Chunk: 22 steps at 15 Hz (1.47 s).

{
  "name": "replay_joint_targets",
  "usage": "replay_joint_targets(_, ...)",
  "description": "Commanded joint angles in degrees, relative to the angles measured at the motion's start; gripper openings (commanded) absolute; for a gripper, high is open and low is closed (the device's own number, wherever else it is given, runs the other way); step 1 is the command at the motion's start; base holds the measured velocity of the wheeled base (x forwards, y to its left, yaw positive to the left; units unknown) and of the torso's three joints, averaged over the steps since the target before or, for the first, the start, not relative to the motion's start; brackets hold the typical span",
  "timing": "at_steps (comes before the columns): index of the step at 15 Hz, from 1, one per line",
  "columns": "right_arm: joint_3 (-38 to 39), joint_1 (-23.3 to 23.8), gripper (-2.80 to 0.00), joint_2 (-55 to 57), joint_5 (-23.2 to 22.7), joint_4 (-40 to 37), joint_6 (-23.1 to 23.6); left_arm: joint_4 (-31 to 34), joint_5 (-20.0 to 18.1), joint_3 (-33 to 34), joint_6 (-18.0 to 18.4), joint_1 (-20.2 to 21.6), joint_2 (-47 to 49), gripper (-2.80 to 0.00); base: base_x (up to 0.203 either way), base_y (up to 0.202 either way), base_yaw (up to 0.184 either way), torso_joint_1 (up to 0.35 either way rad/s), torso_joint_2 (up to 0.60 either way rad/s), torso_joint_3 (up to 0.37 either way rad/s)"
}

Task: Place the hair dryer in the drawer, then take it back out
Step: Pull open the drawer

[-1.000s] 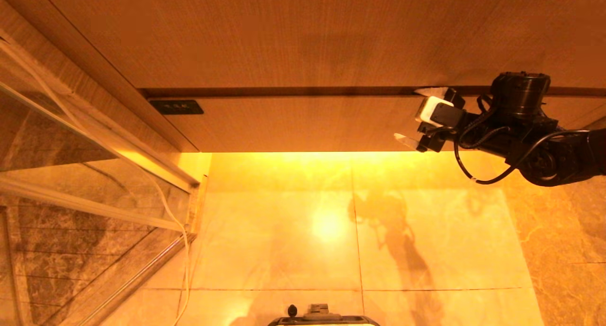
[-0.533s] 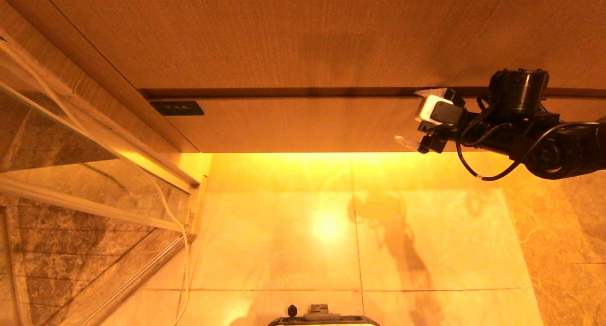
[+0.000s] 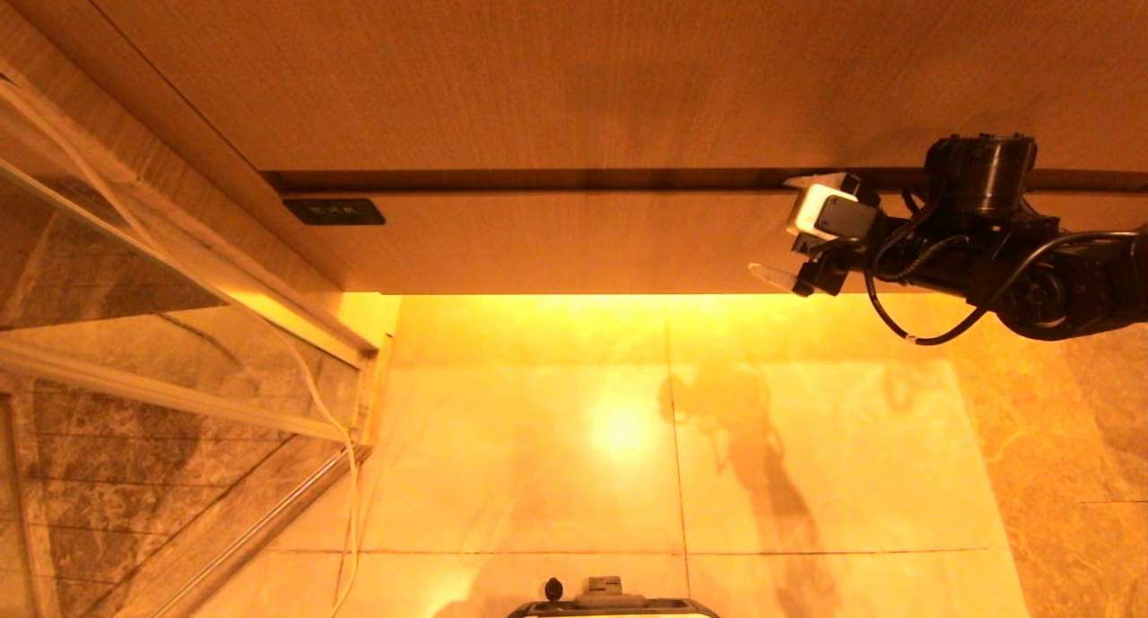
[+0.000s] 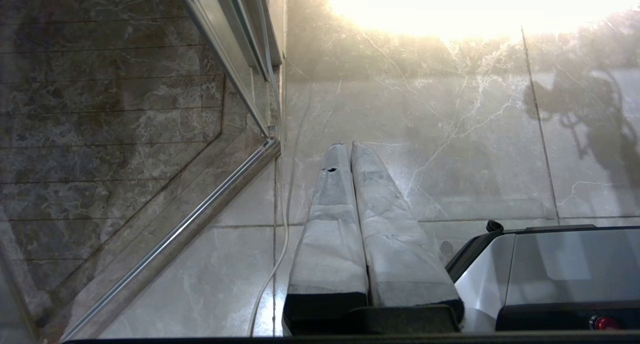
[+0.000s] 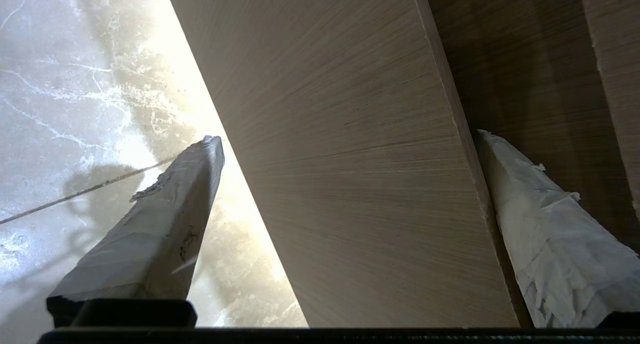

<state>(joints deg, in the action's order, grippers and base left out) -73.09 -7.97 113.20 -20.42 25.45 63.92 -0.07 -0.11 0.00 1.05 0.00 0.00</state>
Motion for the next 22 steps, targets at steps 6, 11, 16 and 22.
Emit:
replay_joint_targets(6, -0.03, -0.03, 0.00, 0.88, -0.15, -0.05, 0.33, -0.01, 0.02, 0.09, 0.01, 0.00, 0.00, -2.80, 0.000, 0.000, 0.000, 0.000, 0.00, 0.000)
replay_joint_targets(11, -0.03, -0.03, 0.00, 0.88, -0.15, -0.05, 0.33, -0.01, 0.02, 0.09, 0.01, 0.00, 0.00, -2.80, 0.000, 0.000, 0.000, 0.000, 0.00, 0.000)
replay_joint_targets(16, 6.14, 0.15, 0.00, -5.81, 1.36, -21.37, -0.93, -0.01, 0.02, 0.09, 0.01, 0.00, 0.00, -2.80, 0.000, 0.000, 0.000, 0.000, 0.00, 0.000)
replay_joint_targets(22, 8.67, 0.23, 0.00, -8.44, 1.79, -28.61, -1.61, -0.01, 0.02, 0.09, 0.01, 0.00, 0.00, -2.80, 0.000, 0.000, 0.000, 0.000, 0.00, 0.000)
